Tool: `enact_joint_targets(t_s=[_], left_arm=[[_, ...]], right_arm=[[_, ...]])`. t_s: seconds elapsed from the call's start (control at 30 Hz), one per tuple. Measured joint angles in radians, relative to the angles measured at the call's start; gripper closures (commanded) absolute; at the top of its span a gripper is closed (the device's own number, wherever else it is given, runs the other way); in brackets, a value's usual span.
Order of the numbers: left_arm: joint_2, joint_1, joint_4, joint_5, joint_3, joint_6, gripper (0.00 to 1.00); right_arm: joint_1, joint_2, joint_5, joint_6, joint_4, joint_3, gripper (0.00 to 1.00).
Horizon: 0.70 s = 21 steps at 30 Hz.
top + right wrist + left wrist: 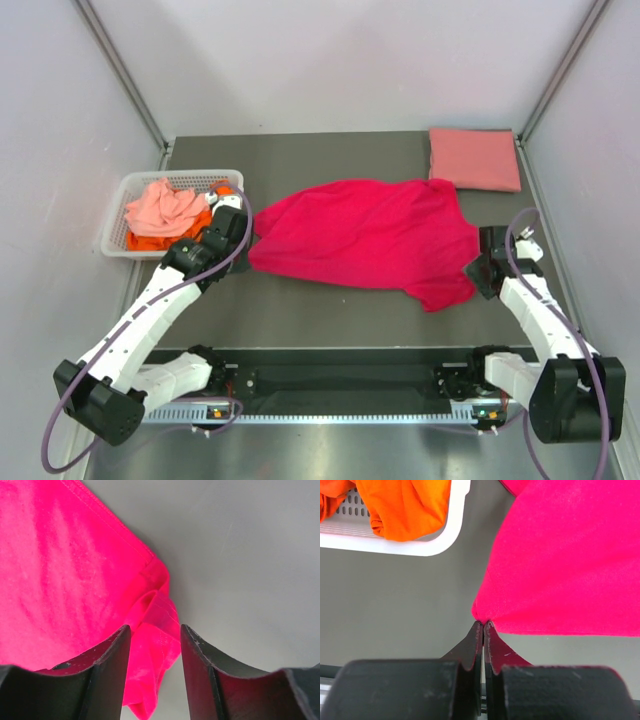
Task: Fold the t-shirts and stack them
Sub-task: Flatten the tshirt out
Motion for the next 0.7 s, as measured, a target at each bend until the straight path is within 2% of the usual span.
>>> enact_joint_targets(t_s=[0.5, 0.7], left_arm=[[-0.003, 0.0, 0.001, 0.022, 0.0, 0.002, 1.0], [-0.003, 0.0, 0.001, 0.023, 0.0, 0.003, 1.0]], right_arm=[[0.0, 0.084, 0.029, -0.015, 0.029, 0.013, 0.55], [0.0, 0.124, 0.053, -0.061, 0.042, 0.034, 0.6]])
